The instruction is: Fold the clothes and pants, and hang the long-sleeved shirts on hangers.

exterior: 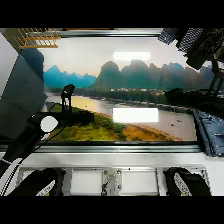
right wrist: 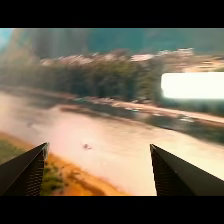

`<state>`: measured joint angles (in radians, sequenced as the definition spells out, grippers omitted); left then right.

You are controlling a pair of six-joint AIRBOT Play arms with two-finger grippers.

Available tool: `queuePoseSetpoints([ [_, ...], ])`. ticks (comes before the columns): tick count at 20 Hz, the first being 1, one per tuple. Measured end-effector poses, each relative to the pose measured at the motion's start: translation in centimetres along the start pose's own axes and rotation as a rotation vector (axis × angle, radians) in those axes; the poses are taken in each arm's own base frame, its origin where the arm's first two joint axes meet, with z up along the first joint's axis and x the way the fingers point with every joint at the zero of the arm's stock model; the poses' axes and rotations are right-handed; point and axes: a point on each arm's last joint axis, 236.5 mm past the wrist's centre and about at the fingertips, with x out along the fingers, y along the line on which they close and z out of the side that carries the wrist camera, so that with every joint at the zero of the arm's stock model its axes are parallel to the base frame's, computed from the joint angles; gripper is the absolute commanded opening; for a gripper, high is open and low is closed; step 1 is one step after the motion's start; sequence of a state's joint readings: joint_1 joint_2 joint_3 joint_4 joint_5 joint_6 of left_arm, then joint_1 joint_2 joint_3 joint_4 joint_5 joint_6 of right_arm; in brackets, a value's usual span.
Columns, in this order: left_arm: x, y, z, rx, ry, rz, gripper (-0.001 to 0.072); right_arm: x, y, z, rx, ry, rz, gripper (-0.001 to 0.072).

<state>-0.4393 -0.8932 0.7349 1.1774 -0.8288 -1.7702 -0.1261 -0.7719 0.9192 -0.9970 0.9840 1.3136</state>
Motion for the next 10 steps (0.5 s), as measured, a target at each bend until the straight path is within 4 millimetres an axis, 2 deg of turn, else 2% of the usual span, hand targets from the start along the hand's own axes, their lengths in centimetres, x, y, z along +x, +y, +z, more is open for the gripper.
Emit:
queuePoseSetpoints([
  [1, 0.0, 0.0, 0.0, 0.000, 0.000, 0.000, 0.0034, 0.3, 1.0, -0.3, -0.017, 0.011, 0.023, 0.0680],
  [2, 0.0, 0.0, 0.0, 0.000, 0.000, 0.000, 0.0033, 0.5, 1.8, -0.6, -0.032, 0.021, 0.043, 0.0532],
  [3, 0.0, 0.0, 0.0, 0.000, 0.000, 0.000, 0.0034, 0.6, 2.3, -0.8, -0.041, 0.027, 0.053, 0.0245],
  [4, 0.0, 0.0, 0.0, 0.000, -0.001, 0.000, 0.0033, 0.7, 2.7, -0.9, -0.047, 0.032, 0.062, 0.0038],
  [10, 0.0, 0.0, 0.0, 0.000, -0.001, -0.001, 0.0033, 0.8, 3.6, -1.2, -0.060, 0.041, 0.084, 0.0041],
])
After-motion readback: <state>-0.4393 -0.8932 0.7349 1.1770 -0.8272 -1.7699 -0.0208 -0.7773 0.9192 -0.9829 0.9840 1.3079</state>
